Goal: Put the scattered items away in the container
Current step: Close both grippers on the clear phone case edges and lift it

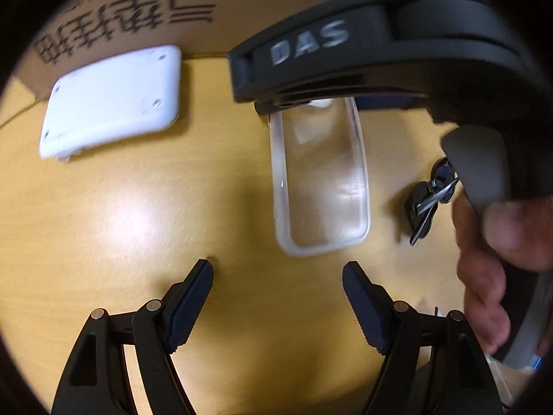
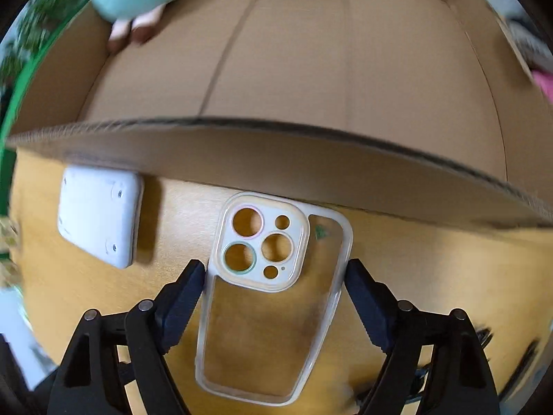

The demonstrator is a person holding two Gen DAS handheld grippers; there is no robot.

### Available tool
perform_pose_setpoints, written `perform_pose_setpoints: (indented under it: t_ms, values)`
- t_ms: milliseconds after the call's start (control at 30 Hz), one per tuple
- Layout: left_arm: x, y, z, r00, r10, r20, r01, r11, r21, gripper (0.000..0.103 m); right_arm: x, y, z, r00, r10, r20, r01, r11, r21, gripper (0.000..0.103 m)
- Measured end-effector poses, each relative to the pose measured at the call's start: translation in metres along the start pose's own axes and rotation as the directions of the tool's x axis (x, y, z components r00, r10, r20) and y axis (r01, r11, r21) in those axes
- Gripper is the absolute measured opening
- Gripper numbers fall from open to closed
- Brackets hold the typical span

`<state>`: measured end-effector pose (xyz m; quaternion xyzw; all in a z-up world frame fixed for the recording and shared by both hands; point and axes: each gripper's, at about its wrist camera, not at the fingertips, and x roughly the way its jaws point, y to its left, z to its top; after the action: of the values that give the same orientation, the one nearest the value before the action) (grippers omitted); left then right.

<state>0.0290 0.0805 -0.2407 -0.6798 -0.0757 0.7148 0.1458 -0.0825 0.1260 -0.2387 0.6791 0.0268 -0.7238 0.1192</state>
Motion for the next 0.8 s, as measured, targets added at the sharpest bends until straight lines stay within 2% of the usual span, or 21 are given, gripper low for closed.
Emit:
perform_pose_setpoints:
  t_ms: [67,133,200,300,367,600,700,800]
  values:
    - [0.004,-0.008,0.003,1.0,0.004,0.014,-0.004,1.0,0.019,0.076,-0.005,-0.015,-0.005,0.995,0.099,0.003,-0.099,0.992,0.078,0.086]
    - [0.008,-0.015,0.005,1.0,0.009,0.025,-0.01,0.999,0.038,0.076,-0.009,-0.033,-0.011,0.971,0.238,0.014,-0.237,0.956,0.172,0.086]
    - [0.011,-0.02,0.005,0.999,0.002,0.033,-0.003,0.999,0.045,0.074,-0.014,-0.044,-0.018,0.952,0.305,0.036,-0.306,0.929,0.206,0.086]
    - [0.014,-0.023,0.004,0.998,-0.058,0.028,0.057,0.997,0.045,0.036,-0.022,-0.054,-0.025,0.93,0.363,0.061,-0.367,0.907,0.208,0.086]
    - [0.013,-0.025,0.003,0.995,-0.095,0.027,0.093,0.995,0.042,0.032,-0.026,-0.059,-0.027,0.922,0.38,0.066,-0.385,0.897,0.215,0.085]
    - [-0.023,-0.037,0.015,0.988,-0.113,0.109,0.101,0.989,0.106,0.026,-0.044,-0.084,-0.016,0.88,0.462,0.107,-0.474,0.848,0.238,0.086]
    - [-0.05,-0.052,0.023,0.977,-0.147,0.155,0.129,0.984,0.12,0.019,-0.068,-0.093,-0.002,0.869,0.473,0.143,-0.494,0.839,0.228,0.084]
    - [-0.074,-0.065,0.032,0.958,-0.188,0.218,0.162,0.978,0.131,0.018,-0.101,-0.09,0.018,0.86,0.471,0.196,-0.504,0.842,0.193,0.082]
